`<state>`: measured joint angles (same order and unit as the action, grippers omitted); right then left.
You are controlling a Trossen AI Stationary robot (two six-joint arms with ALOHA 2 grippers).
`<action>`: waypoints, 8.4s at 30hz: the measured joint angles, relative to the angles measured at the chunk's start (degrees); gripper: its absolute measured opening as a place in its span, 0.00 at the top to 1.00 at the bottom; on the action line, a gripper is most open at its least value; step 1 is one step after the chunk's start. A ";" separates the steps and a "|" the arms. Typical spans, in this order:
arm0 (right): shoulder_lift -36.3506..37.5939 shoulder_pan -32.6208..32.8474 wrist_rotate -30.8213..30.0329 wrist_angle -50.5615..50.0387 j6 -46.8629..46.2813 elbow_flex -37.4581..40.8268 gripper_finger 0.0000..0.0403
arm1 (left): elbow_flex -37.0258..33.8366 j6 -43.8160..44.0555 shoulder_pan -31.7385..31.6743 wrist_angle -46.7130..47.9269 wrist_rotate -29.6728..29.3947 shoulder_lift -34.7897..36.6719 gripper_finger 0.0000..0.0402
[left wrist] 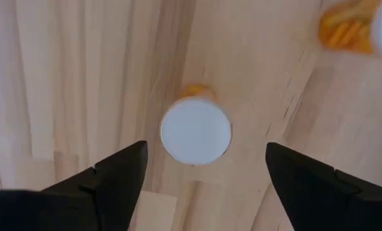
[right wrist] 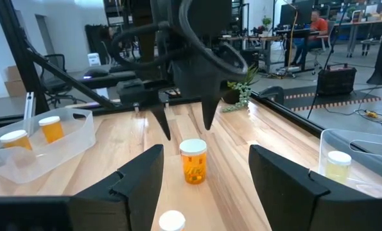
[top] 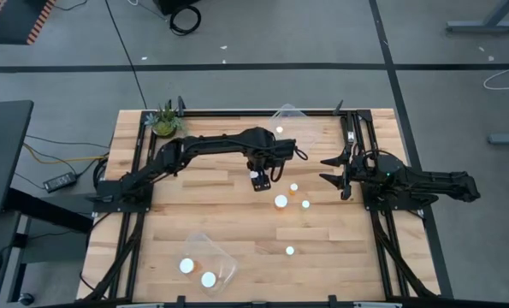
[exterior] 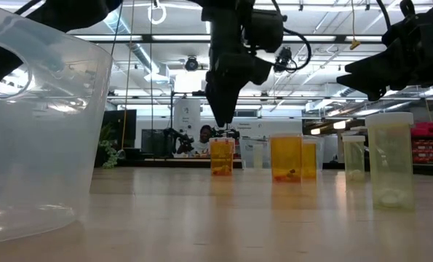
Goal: Pick and place medicine bottles into bin by pill shape (circle, oval)
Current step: Put the orange capsule bottle into the bottom transparent bin
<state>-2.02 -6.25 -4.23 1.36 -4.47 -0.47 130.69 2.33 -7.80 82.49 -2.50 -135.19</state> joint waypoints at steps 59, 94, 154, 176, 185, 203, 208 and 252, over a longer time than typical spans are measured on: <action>0.01 0.00 0.00 -0.02 0.00 0.00 0.41 | -10.58 -0.02 -0.45 -12.54 -0.68 -1.78 0.41; 0.00 -0.01 0.00 -0.13 0.00 0.00 0.41 | -10.54 15.73 7.17 2.47 -0.36 15.19 0.47; -0.07 -0.01 0.00 -0.37 0.00 0.00 0.41 | -36.66 59.57 42.44 -3.41 3.91 16.67 0.42; -0.07 0.01 0.00 -0.37 0.00 0.00 0.41 | -36.70 58.86 41.85 -4.31 3.69 16.67 0.33; -0.08 0.01 0.00 -0.37 0.00 0.00 0.41 | -30.22 56.91 40.36 1.85 3.29 16.69 0.32; -0.07 0.00 0.00 -0.37 0.00 0.00 0.41 | -20.63 43.45 34.66 0.02 -13.05 16.78 0.32; -0.07 -0.01 0.00 -0.37 0.00 0.00 0.41 | -20.65 38.36 31.91 -5.03 -17.14 16.78 0.32; -0.07 0.00 0.00 -0.39 0.00 0.00 0.41 | -32.72 17.95 12.60 -49.60 -7.76 16.74 0.33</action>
<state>-2.09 -6.25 -4.23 0.97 -4.47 -0.47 97.97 20.29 4.80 32.89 -10.26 -118.45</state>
